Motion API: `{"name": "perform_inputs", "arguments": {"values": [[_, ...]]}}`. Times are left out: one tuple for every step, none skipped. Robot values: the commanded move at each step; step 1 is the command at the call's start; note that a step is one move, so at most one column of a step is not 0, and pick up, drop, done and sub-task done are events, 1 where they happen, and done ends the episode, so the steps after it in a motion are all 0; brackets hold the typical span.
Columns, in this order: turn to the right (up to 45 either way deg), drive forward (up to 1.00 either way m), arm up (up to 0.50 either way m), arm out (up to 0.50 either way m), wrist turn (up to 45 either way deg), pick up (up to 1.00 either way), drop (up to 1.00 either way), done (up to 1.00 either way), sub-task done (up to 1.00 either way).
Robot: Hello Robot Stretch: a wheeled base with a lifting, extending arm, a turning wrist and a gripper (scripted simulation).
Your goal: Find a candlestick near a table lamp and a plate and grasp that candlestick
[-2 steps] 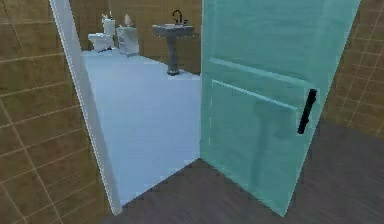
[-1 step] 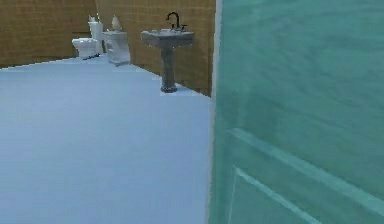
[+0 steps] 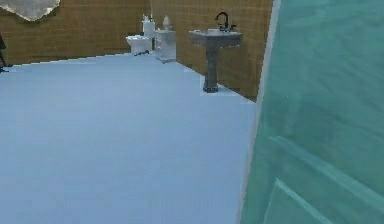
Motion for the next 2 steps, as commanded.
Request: {"name": "perform_inputs", "arguments": {"values": [[0.0, 0.1, 0.0, 0.0, 0.0, 0.0, 0.0, 0.0, 0.0], [0.0, 0.3, 0.0, 0.0, 0.0, 0.0, 0.0, 0.0, 0.0]]}}
